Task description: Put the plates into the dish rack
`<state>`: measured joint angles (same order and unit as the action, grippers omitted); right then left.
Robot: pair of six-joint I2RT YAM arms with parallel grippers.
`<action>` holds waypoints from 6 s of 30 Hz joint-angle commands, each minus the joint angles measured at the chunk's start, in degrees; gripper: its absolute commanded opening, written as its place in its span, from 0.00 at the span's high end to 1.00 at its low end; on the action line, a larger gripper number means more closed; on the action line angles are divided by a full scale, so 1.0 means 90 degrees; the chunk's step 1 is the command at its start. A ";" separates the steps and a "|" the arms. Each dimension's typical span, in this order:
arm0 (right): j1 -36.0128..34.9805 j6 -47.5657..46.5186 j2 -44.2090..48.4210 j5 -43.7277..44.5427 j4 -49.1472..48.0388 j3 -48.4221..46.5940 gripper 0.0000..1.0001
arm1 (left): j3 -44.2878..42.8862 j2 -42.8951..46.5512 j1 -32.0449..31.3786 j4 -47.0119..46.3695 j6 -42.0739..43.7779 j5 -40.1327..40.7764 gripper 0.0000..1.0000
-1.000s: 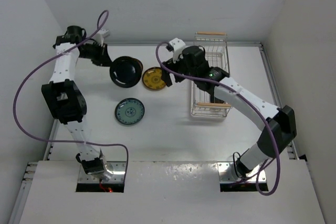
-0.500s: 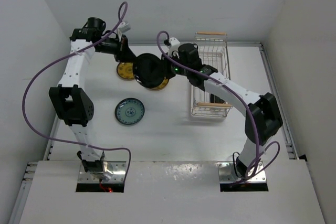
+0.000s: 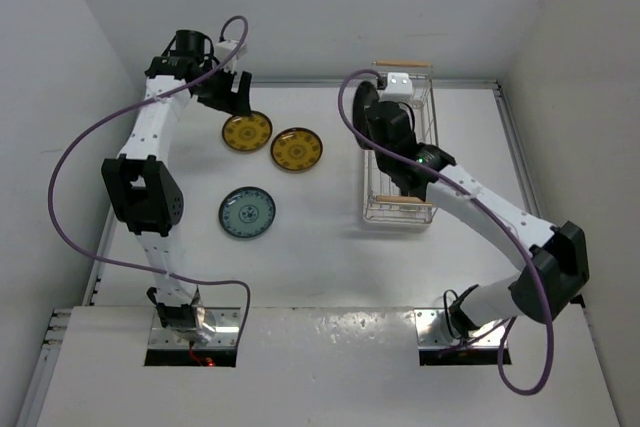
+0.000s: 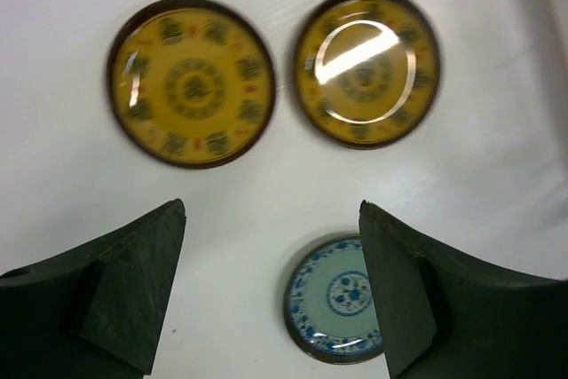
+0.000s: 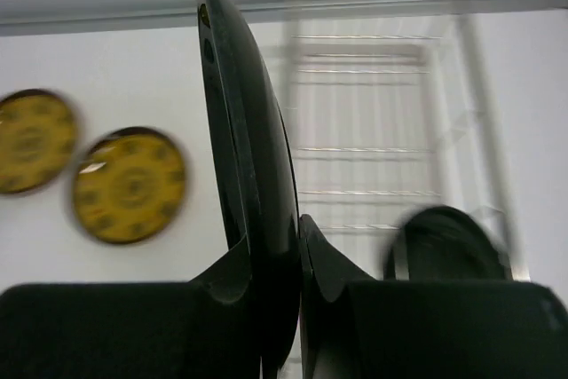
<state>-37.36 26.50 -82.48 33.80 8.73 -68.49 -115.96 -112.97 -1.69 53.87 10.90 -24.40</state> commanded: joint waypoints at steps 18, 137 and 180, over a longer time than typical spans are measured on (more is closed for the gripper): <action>0.0245 0.0356 0.0619 0.2192 0.2067 0.1350 1.00 | 0.2044 -0.0475 0.0100 0.1193 0.1700 0.0914 0.20; 0.0753 -0.1254 -0.0114 -0.0181 0.1071 0.0101 0.23 | 0.0873 -0.0641 -0.0281 0.0050 0.0088 0.1373 0.11; 0.0734 0.2348 -0.5615 -0.2360 0.1315 -0.4013 1.00 | 0.1508 -0.0212 0.0423 -0.0311 -0.0439 0.2077 0.11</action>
<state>-30.48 47.11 -138.50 5.37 18.63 -107.81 -102.83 -118.39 2.22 51.70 7.84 -4.99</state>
